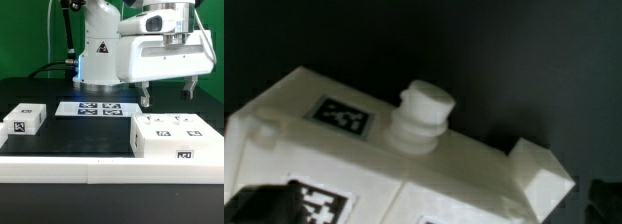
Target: Assemble cabinet
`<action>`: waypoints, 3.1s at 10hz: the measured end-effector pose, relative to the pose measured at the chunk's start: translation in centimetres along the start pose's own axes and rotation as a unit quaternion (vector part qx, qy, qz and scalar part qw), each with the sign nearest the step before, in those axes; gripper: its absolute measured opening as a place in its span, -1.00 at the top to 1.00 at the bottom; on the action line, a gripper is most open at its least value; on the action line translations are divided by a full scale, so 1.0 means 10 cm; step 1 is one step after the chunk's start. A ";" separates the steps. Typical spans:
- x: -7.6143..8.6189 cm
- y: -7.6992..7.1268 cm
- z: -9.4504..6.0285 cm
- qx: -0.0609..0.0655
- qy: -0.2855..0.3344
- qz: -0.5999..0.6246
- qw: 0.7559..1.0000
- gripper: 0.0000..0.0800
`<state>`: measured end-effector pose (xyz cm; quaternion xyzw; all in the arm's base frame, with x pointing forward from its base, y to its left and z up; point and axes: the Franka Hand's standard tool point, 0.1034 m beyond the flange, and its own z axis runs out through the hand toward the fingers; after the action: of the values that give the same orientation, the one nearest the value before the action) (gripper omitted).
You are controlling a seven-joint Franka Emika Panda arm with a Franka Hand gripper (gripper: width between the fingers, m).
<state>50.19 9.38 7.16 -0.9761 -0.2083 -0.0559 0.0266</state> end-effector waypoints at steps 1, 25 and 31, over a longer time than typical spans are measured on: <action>0.00 -0.01 0.00 0.003 0.001 0.040 0.999 -0.99; -0.18 -0.01 0.44 -0.014 0.000 0.248 0.969 -0.99; -0.21 0.07 0.63 -0.019 0.020 0.238 0.971 -0.99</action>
Offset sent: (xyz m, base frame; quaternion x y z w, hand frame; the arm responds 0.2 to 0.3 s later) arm -0.0113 -0.0192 -0.0069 -0.0736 -0.0248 0.2475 0.9658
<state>49.20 8.34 0.60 -0.9966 0.0320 -0.0717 0.0246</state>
